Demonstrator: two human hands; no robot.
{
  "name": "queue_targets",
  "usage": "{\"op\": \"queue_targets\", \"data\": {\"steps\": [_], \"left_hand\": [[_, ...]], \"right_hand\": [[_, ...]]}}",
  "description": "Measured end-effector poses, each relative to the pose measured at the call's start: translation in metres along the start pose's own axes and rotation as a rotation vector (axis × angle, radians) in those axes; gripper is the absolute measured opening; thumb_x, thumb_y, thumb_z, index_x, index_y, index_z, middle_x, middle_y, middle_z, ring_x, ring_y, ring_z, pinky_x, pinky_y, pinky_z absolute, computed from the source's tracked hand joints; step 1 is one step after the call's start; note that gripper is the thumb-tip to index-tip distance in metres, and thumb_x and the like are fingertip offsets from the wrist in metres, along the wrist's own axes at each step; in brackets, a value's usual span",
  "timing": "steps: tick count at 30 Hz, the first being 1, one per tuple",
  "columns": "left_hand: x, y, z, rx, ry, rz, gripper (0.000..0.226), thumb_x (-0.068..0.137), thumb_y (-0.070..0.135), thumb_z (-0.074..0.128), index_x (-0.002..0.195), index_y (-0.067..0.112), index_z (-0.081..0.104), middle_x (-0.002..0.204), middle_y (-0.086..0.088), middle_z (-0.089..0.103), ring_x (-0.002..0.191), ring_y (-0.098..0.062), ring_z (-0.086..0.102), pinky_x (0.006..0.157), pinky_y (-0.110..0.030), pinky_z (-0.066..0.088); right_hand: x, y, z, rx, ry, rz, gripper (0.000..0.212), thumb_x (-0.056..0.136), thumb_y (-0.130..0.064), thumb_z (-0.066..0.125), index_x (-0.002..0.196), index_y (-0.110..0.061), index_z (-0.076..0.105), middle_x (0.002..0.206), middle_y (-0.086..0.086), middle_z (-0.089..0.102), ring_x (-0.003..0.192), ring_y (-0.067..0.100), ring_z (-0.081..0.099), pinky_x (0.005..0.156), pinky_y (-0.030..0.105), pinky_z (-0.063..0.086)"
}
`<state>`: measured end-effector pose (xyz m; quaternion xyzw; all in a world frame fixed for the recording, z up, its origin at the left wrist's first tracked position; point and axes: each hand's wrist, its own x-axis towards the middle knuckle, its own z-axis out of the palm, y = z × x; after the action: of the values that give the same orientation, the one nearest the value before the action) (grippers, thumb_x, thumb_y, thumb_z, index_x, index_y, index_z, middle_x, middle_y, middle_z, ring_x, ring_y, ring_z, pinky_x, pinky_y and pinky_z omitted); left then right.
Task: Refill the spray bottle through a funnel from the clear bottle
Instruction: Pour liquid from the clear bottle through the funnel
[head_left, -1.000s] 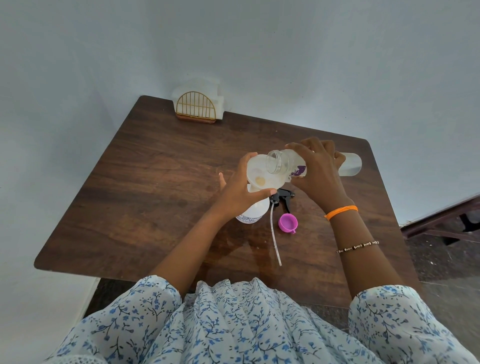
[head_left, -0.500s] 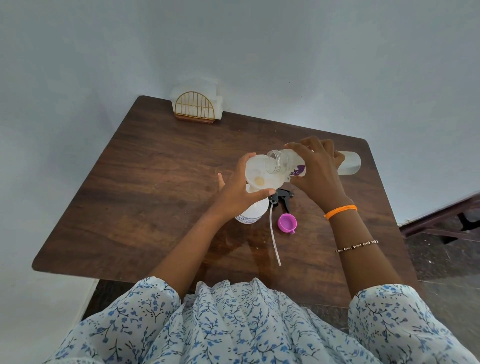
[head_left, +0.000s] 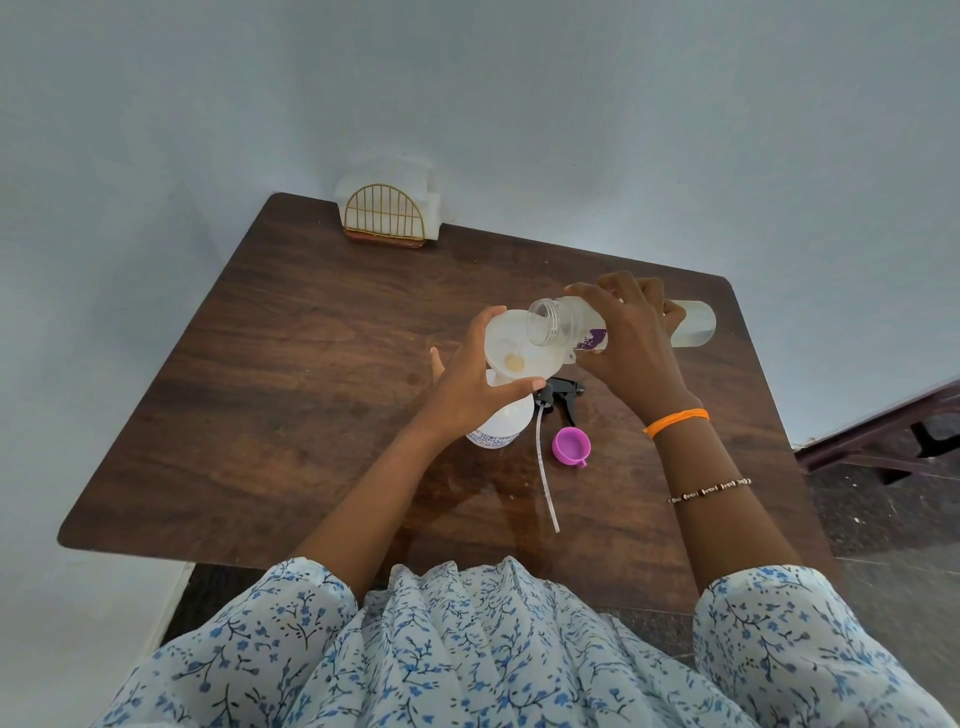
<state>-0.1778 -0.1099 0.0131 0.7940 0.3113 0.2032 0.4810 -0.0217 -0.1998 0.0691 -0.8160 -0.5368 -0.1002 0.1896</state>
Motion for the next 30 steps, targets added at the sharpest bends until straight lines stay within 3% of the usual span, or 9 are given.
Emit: {"op": "queue_targets", "data": {"steps": [30], "left_hand": [[0.0017, -0.0023, 0.0, 0.023, -0.01, 0.002, 0.084, 0.077, 0.051, 0.066, 0.14, 0.036, 0.013, 0.149, 0.012, 0.027, 0.138, -0.016, 0.026, 0.111, -0.055, -0.016]], "right_hand": [[0.0026, -0.0014, -0.0006, -0.047, -0.012, 0.009, 0.059, 0.063, -0.011, 0.078, 0.118, -0.023, 0.059, 0.122, 0.011, 0.054, 0.113, 0.038, 0.041, 0.089, 0.053, 0.03]]}}
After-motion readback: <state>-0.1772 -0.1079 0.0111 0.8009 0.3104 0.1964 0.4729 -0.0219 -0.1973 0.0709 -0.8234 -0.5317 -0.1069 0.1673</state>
